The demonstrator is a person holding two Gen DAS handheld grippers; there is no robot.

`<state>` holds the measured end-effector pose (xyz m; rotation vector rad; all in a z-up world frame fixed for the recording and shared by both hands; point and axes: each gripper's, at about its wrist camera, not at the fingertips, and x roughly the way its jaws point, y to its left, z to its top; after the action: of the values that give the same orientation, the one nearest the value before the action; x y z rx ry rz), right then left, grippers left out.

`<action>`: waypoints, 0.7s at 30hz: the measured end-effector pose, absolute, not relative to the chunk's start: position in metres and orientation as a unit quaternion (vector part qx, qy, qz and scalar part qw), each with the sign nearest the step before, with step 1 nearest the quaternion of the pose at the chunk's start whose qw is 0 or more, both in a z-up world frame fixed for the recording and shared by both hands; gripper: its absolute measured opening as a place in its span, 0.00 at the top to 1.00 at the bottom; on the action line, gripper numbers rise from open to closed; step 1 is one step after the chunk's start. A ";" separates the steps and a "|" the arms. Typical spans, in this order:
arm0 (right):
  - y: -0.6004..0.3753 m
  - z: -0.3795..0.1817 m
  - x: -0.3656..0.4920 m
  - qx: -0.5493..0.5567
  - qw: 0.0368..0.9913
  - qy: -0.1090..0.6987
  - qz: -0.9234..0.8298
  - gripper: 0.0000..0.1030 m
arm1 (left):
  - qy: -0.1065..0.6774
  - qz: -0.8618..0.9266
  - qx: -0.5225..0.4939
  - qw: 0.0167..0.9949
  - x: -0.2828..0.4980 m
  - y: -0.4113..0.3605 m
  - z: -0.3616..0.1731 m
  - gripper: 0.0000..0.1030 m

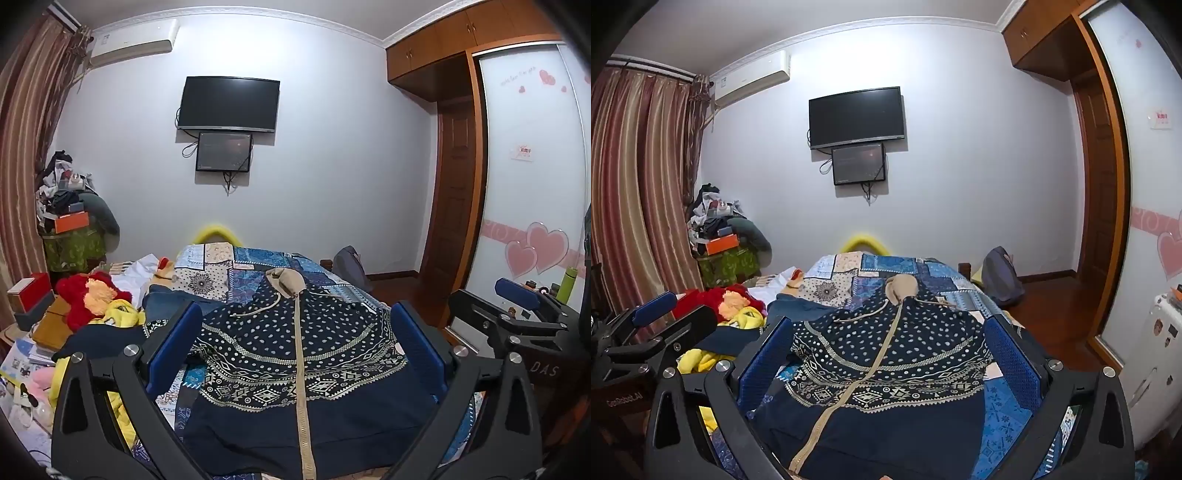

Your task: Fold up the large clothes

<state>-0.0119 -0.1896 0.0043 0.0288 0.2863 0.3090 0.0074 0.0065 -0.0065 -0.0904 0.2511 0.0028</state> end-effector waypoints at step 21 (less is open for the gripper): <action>-0.185 0.000 -0.014 0.017 0.978 0.138 0.156 0.00 | 0.121 0.005 -0.049 0.991 0.007 0.008 -0.004 0.00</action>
<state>-0.0141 -0.1849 -0.0004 0.0349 0.2789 0.3133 0.0073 0.0084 -0.0036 -0.0977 0.2430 0.0108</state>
